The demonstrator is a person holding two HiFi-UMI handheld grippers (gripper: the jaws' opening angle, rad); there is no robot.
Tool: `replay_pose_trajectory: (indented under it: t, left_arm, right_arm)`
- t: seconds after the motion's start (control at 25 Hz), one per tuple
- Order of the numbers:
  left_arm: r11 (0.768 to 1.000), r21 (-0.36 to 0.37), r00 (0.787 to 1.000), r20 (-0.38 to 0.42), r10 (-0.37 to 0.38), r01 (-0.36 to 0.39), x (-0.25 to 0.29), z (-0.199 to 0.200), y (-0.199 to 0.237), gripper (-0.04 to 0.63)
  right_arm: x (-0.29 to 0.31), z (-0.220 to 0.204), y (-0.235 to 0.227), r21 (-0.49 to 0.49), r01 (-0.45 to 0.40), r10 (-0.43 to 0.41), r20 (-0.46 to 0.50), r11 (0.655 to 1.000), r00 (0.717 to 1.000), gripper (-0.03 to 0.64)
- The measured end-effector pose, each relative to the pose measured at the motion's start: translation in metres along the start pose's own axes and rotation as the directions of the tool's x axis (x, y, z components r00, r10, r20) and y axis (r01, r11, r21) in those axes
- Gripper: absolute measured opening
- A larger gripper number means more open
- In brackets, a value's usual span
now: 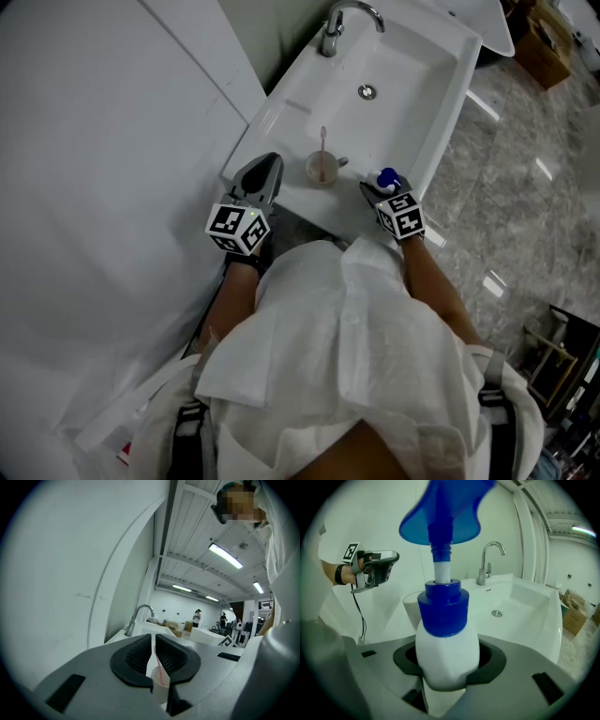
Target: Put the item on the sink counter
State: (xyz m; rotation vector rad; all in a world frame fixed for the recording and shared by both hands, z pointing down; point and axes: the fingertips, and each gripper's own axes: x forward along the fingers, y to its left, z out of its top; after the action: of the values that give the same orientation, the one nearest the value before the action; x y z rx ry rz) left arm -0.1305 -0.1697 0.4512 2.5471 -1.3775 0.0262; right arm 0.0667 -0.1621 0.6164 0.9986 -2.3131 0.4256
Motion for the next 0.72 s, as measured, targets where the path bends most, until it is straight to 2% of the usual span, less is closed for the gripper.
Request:
replay_pose_trajectory:
  t: [0.32,0.72]
  left_arm:
    - [1.000,-0.007,1.000,0.000,-0.002,0.002,0.0029,-0.0043,0.0014,0.040]
    - [1.000,-0.009,1.000,0.001,-0.003,0.003,0.0022,-0.0050,0.0008,0.040]
  right_arm:
    - [0.0019,-0.0020,0.0040,-0.079,0.016,-0.014,0.030,0.997,0.999,0.198]
    - [0.0012,-0.0016,0.0040,-0.091,0.018,-0.016,0.023,0.996,1.000,0.198]
